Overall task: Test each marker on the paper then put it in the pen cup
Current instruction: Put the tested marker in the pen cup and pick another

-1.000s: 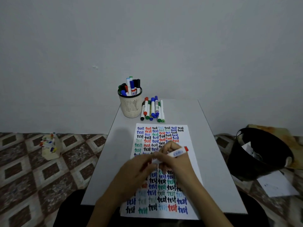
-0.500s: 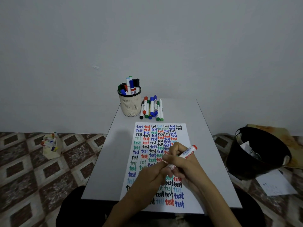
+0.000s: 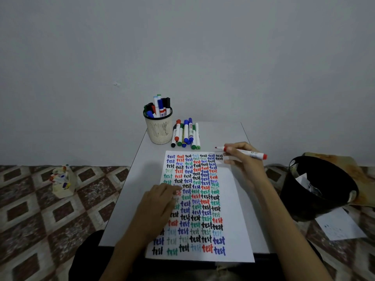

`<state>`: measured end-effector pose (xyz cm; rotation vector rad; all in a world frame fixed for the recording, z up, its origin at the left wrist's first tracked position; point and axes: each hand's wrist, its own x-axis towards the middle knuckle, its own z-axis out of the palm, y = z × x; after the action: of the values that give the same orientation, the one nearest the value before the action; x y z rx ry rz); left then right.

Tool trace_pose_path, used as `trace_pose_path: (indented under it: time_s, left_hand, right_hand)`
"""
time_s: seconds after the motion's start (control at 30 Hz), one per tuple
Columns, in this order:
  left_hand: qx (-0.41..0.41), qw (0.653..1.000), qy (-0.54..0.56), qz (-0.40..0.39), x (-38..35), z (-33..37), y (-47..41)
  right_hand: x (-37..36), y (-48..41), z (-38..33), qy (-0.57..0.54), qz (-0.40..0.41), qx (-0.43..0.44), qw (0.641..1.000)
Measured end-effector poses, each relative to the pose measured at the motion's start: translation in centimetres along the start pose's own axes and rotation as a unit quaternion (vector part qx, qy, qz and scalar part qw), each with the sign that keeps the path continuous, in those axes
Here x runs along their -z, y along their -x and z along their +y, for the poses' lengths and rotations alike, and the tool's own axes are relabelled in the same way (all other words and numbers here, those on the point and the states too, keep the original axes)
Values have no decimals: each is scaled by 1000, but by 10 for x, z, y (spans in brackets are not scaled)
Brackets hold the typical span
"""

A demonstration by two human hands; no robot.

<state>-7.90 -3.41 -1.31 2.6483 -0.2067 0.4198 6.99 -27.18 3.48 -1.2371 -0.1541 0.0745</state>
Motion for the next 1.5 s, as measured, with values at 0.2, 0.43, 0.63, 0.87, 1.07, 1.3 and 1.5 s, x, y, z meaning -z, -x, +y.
trace_pose_path:
  time_s: [0.2,0.43,0.63,0.87,1.07,1.3,1.5]
  left_hand:
    - [19,999,33,33,-10,-10,6]
    - [67,997,-25,-2,-15,-11,8]
    - [72,997,-18,15,-15,-11,8]
    - [69,997,-17,27,-14,-10,7]
    - [72,997,-23,23,-14,-11,8]
    - [77,997,-24,12,-15,-11,7]
    - [80,996,-27,11,-13,-9,7]
  right_hand:
    - [-5,-34,18,65,11,-1,998]
    - [-10,-56,30,133,-1,21,991]
    - [-7,-62,42,216,47,49,974]
    - [-8,-60,44,241,23,70,968]
    - [-7,-61,47,257,14,69,964]
    - [-10,-62,49,277,12,84,957]
    - [-9,-60,49,274,13,91,957]
